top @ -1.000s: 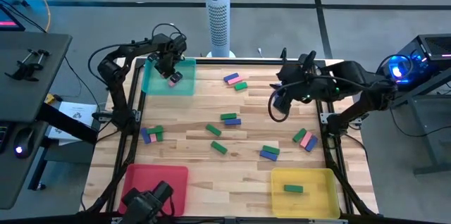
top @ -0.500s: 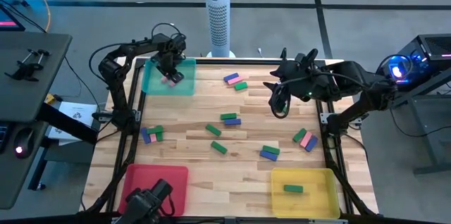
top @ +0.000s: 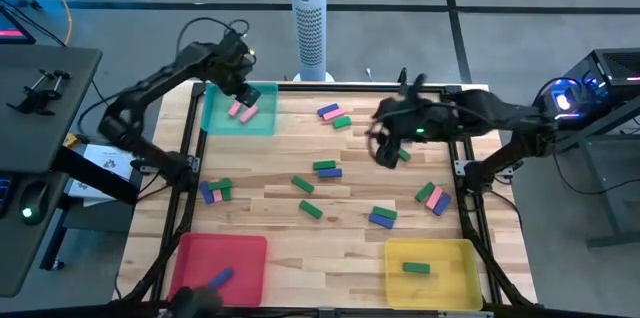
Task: Sort blocks
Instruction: Put the green block into the yellow bin
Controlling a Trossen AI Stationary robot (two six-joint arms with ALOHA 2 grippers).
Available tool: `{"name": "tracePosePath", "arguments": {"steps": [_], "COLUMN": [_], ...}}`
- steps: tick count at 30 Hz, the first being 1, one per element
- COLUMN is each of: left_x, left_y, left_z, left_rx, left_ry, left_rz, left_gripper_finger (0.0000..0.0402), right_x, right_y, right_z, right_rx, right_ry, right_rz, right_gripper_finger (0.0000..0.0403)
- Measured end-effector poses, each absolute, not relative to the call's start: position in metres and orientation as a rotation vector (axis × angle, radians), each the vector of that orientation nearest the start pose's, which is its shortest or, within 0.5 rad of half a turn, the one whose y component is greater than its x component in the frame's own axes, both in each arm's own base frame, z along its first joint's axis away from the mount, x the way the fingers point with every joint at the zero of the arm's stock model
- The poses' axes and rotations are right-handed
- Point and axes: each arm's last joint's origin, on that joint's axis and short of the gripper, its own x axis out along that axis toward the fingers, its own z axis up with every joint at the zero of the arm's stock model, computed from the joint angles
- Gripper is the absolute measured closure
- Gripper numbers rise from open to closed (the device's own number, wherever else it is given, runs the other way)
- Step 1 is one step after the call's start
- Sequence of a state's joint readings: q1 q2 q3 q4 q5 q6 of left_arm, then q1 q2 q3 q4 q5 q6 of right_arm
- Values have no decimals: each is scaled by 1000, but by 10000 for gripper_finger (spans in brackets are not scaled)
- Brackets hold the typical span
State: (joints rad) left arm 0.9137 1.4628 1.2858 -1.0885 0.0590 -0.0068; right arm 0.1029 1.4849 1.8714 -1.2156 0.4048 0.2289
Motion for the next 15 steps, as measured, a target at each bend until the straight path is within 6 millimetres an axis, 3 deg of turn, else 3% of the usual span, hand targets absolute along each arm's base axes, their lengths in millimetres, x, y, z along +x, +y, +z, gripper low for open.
{"name": "tracePosePath", "arguments": {"steps": [7, 11, 15], "left_x": [171, 173, 176], "left_y": [154, 129, 112], "left_z": [348, 366, 374], "left_rx": [-532, -506, -485], "left_ry": [830, 706, 656], "left_rz": [693, 636, 578], "left_gripper_finger": [264, 264, 264], "right_x": [279, 269, 252], "right_y": [-16, -31, -32], "right_z": [348, 292, 246], "right_rx": [183, 343, 367], "right_ry": [1127, 1324, 1505], "right_rz": [-259, -305, -179], "right_gripper_finger": [234, 233, 225]}}
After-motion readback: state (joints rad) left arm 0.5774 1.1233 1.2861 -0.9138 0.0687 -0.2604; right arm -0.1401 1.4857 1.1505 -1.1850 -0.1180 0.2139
